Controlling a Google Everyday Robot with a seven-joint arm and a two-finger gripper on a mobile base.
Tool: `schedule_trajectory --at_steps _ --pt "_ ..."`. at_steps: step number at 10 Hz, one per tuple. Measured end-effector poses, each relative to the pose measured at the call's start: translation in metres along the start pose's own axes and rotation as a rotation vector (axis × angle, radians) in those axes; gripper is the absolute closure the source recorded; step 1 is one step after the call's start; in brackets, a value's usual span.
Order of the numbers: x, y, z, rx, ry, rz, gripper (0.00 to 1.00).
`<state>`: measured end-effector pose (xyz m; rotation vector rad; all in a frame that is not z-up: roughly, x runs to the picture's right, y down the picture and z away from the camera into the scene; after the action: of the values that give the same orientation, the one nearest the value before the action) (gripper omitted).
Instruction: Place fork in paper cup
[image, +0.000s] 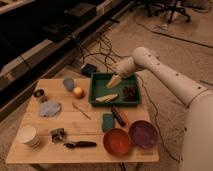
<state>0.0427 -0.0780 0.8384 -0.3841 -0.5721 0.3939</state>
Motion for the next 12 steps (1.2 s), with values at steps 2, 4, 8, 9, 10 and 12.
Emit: schedule_trajectory --at_steps 2,4,8,9,10,12 --pt "0.0000 0.0000 0.0000 0.000 0.000 0.000 0.20" --pt "0.0000 0.0000 0.0000 0.000 0.000 0.000 0.20" --pt "-0.0001 0.0000 0.0000 0.000 0.000 0.000 0.20" --pt "0.0000 0.0000 0.0000 0.000 0.000 0.000 0.20" --pt "0.0000 0.0001 0.0001 0.000 0.000 0.000 0.20" --pt "-0.0025 0.0021 -0.0006 -0.001 0.006 -0.016 0.20"
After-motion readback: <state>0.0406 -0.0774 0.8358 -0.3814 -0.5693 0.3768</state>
